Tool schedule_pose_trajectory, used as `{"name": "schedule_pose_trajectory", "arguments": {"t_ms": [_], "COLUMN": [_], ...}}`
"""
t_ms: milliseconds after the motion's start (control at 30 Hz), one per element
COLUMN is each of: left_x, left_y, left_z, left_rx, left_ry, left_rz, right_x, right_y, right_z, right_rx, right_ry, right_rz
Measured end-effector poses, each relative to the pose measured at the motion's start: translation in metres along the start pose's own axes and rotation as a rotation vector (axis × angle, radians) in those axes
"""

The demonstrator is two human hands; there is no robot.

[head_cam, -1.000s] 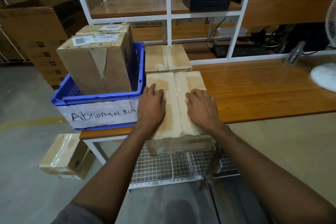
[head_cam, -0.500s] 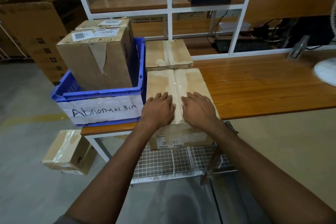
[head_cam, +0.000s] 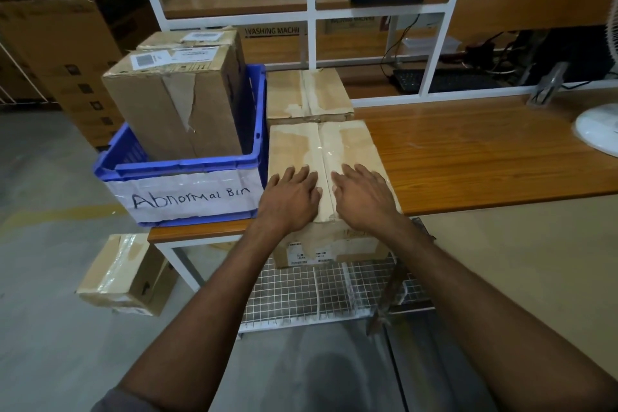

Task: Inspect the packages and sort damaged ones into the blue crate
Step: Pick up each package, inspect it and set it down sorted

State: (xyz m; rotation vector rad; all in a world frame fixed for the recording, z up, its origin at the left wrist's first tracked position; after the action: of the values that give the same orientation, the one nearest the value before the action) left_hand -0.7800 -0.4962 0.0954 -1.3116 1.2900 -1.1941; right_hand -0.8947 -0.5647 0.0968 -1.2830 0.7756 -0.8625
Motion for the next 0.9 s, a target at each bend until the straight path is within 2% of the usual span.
{"name": "schedule_pose_trajectory", "arguments": {"t_ms": [233,333,467,600,667,767,900], "left_x": [0.006,0.006,-0.021,-0.061,-0.069,-0.074,-0.079], "left_y": [0.002,-0.001,-0.015,-0.003,0.008,0.014,-0.017], "left_z": [0.007,0.003,0.01,0.015,0.008,0.0,-0.003], "left_rx": [-0.014,-0.021,-0.218,-0.441,-0.5,-0.468,-0.507], "left_ry": [0.017,0.047,0.034,0.023,0.036,-0.022,-0.02], "left_rz": [0.055,-0.005,-0.087,-0.052,-0.135,-0.328,-0.503], "right_x": [0.007,0.008,-0.011,-0.045,-0.06,-0.066,-0.062], "right_y": [-0.002,-0.002,-0.011,0.004,0.011,0.009,-0.021], "right_z": [-0.001,-0.007,-0.022,-0.057,-0.062,-0.059,-0.063], "right_rx": [-0.049,0.005,0.189,0.318,0.431,0.607,0.737], "right_ry": [-0.042,-0.051,-0.048,0.05,0.079,0.147,0.155], "right_rz": [0.087,0.111,0.122,0.085,0.051,-0.04,-0.141]}}
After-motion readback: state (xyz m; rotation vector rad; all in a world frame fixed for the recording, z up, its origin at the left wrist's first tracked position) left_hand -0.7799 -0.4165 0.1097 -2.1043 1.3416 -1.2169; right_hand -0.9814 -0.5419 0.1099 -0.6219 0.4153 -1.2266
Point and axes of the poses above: each hand's wrist, its own x-axis towards the middle knuckle, its own y-axis out of the palm, z = x × y, the point moved 7 cm from there along x, towards the middle knuckle, and after that the axes turned 15 degrees about y, right-handed, at the moved point
